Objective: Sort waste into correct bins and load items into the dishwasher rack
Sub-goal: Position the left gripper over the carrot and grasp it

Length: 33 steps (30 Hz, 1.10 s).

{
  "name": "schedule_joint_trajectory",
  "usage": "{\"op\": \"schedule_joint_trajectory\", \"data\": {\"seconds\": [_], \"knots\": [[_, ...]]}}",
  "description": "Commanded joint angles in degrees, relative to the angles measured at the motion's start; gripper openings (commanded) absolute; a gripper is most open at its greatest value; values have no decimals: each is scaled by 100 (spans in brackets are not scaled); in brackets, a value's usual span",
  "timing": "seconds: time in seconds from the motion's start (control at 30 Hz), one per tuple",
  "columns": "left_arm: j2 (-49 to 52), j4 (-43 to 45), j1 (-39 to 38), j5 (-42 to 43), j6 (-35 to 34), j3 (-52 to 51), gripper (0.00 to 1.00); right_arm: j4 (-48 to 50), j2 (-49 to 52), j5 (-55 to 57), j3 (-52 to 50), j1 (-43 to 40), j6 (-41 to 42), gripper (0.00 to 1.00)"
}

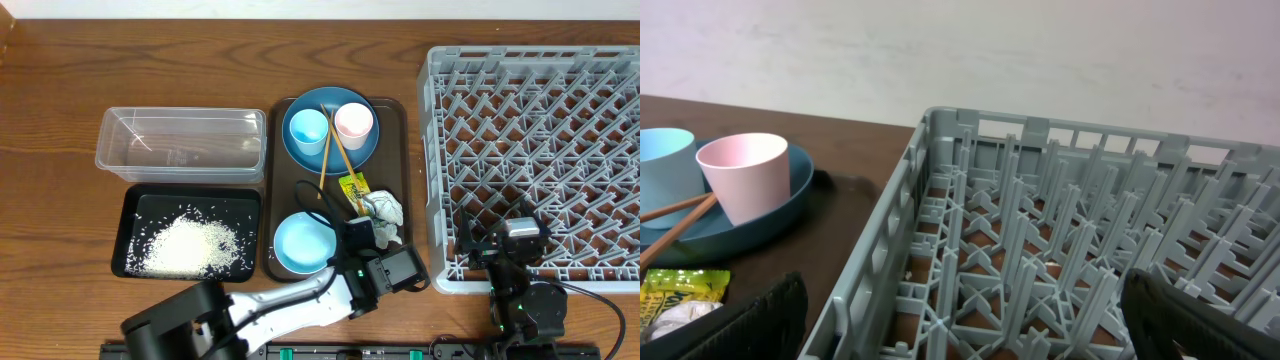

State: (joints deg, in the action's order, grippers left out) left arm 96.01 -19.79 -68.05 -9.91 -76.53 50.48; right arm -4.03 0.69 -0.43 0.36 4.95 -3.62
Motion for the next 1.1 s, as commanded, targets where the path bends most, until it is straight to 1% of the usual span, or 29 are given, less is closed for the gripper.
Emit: {"op": "schedule_joint_trajectory", "data": {"seconds": [0.0,0.1,0.17,0.4,0.57,0.83,1.07], "knots": [[354,31,-17,-168,-55,-61,47,-24,-24,0,-7,33,-74,99],[433,44,-15,-170,-52,-61,47,-24,-24,0,-7,33,-74,99],[376,26,-9,-146,-50,-61,42,-24,-24,0,-7,33,-74,99],[-68,-348,-7,-129,-48,-59,42,-24,-24,0,-7,33,-74,99],[-107,-463,-7,-140,-48,-61,42,-24,-24,0,-7,33,-74,99],[-105,-439,-7,-507,-2,-61,43,-24,-24,0,-7,33,-74,99],[37,-157,-7,-520,149,-61,43,-24,-24,0,-7,33,-74,99]]}}
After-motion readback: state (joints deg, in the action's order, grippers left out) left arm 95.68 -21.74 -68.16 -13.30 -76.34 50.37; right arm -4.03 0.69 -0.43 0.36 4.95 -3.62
